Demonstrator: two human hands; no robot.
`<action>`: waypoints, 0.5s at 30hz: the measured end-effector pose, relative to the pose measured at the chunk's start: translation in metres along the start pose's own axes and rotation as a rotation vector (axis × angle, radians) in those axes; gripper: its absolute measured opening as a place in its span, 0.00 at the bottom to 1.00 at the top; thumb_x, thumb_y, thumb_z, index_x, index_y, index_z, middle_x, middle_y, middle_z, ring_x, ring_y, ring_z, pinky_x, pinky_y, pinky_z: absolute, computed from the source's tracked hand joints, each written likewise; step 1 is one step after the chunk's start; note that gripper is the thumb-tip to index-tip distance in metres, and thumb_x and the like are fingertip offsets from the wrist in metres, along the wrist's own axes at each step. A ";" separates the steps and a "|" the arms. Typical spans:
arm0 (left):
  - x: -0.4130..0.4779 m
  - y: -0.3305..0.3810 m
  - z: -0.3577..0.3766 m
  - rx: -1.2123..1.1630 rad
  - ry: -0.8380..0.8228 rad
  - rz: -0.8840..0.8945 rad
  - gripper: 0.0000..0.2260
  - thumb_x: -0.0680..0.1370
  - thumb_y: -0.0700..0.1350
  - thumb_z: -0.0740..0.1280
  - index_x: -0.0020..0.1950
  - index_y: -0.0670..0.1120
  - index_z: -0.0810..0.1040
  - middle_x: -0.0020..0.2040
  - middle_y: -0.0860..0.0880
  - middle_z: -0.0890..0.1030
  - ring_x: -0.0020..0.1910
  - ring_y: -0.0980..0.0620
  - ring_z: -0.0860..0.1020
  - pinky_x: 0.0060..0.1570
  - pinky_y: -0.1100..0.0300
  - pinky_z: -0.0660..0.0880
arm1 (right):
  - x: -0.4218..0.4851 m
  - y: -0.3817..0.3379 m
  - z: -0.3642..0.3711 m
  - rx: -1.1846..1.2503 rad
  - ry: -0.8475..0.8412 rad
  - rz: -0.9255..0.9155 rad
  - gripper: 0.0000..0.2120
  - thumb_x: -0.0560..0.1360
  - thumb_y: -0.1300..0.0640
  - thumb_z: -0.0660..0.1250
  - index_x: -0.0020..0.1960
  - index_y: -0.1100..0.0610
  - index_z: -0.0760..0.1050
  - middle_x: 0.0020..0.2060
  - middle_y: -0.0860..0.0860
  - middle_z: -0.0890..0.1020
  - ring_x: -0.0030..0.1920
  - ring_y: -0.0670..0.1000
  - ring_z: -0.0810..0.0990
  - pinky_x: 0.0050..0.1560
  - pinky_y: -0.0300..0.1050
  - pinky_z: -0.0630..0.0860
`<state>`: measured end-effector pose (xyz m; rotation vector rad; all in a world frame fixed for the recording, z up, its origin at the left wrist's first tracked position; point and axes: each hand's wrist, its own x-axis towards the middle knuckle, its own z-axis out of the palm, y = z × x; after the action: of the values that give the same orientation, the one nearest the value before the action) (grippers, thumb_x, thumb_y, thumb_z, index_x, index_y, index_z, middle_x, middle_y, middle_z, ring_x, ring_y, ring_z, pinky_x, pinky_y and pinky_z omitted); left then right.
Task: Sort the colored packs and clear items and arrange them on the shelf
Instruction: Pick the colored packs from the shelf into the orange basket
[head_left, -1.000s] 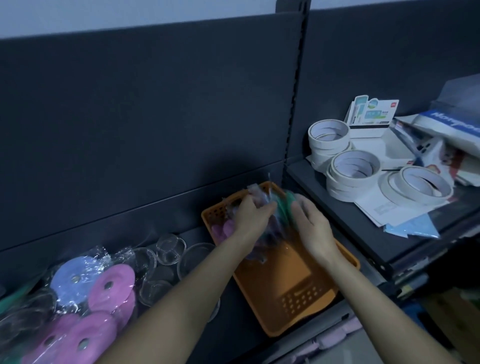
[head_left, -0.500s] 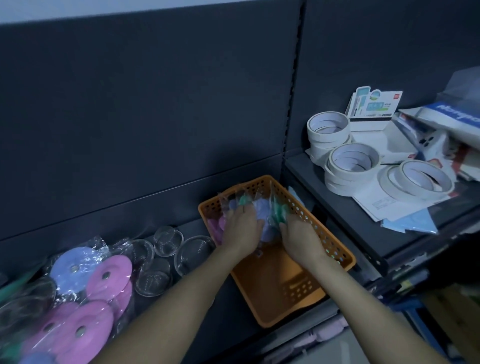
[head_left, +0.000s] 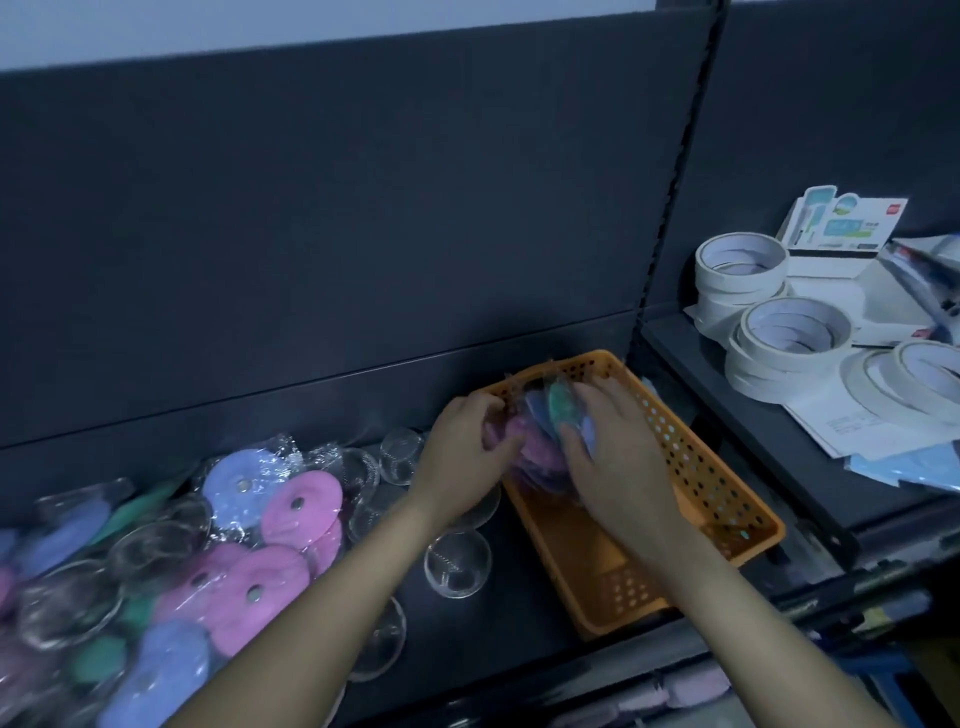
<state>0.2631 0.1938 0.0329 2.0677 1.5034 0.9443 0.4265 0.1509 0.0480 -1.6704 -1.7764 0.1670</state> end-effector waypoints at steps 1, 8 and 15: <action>-0.007 -0.006 -0.009 0.048 -0.011 0.033 0.14 0.73 0.46 0.70 0.57 0.45 0.77 0.51 0.49 0.77 0.52 0.53 0.74 0.46 0.70 0.62 | -0.003 -0.010 0.002 -0.001 -0.001 -0.027 0.18 0.74 0.62 0.67 0.63 0.64 0.73 0.64 0.61 0.74 0.67 0.60 0.69 0.68 0.46 0.61; -0.072 -0.067 -0.086 0.170 -0.014 -0.027 0.12 0.72 0.45 0.71 0.53 0.44 0.78 0.50 0.48 0.78 0.52 0.51 0.74 0.50 0.64 0.67 | -0.036 -0.076 0.053 0.052 -0.223 -0.107 0.15 0.74 0.63 0.67 0.60 0.62 0.76 0.67 0.60 0.71 0.69 0.57 0.68 0.68 0.37 0.56; -0.124 -0.132 -0.135 0.315 -0.121 -0.165 0.19 0.73 0.47 0.70 0.62 0.42 0.76 0.61 0.44 0.77 0.61 0.44 0.73 0.61 0.60 0.66 | -0.079 -0.123 0.109 0.066 -0.456 -0.256 0.16 0.73 0.59 0.68 0.60 0.61 0.76 0.65 0.57 0.73 0.62 0.57 0.74 0.62 0.37 0.63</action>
<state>0.0541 0.1128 0.0014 2.1233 1.8178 0.5387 0.2597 0.0956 -0.0008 -1.4168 -2.2736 0.5177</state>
